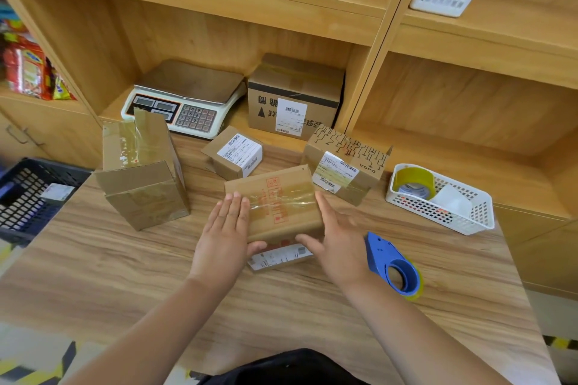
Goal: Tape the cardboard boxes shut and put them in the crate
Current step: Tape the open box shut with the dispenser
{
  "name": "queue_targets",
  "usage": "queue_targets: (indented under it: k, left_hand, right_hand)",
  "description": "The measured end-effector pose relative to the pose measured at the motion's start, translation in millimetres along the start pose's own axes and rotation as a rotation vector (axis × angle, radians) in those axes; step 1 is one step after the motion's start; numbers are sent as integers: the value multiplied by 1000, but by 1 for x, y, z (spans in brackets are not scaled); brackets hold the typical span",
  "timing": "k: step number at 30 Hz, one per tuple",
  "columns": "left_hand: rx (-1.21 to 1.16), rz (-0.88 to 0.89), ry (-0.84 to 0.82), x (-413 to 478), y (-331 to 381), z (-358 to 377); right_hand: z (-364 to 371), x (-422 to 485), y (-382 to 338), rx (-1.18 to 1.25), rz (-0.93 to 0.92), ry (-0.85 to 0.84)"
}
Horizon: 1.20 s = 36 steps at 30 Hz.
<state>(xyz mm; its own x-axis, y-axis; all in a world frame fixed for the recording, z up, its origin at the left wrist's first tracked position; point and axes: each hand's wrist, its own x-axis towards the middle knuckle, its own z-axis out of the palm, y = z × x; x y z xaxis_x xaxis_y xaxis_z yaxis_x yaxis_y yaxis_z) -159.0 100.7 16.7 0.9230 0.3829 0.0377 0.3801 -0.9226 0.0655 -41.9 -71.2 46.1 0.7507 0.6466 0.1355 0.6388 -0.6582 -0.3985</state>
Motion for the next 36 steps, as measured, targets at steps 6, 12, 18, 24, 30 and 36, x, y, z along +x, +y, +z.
queue_targets:
  k: [6,12,18,24,30,36]
  left_hand:
    - [-253,-75,167,-20,-24,19]
    - [-451,74,79,-36,-7,42]
    - [-532,84,-16,-31,3,44]
    - [-393,258,70,-14,3,35]
    - [-127,334,97,-1,4,30]
    - [43,371,208,1,2,42]
  right_hand:
    - [21,-4,-25,42,-207,330]
    - [43,-15,-25,-2,-428,373]
    - [73,-34,-7,-2,-522,215]
    - [66,-34,-11,4,-379,109]
    - [63,-32,-12,-139,-292,-8]
    - [47,-44,16,-173,-231,46]
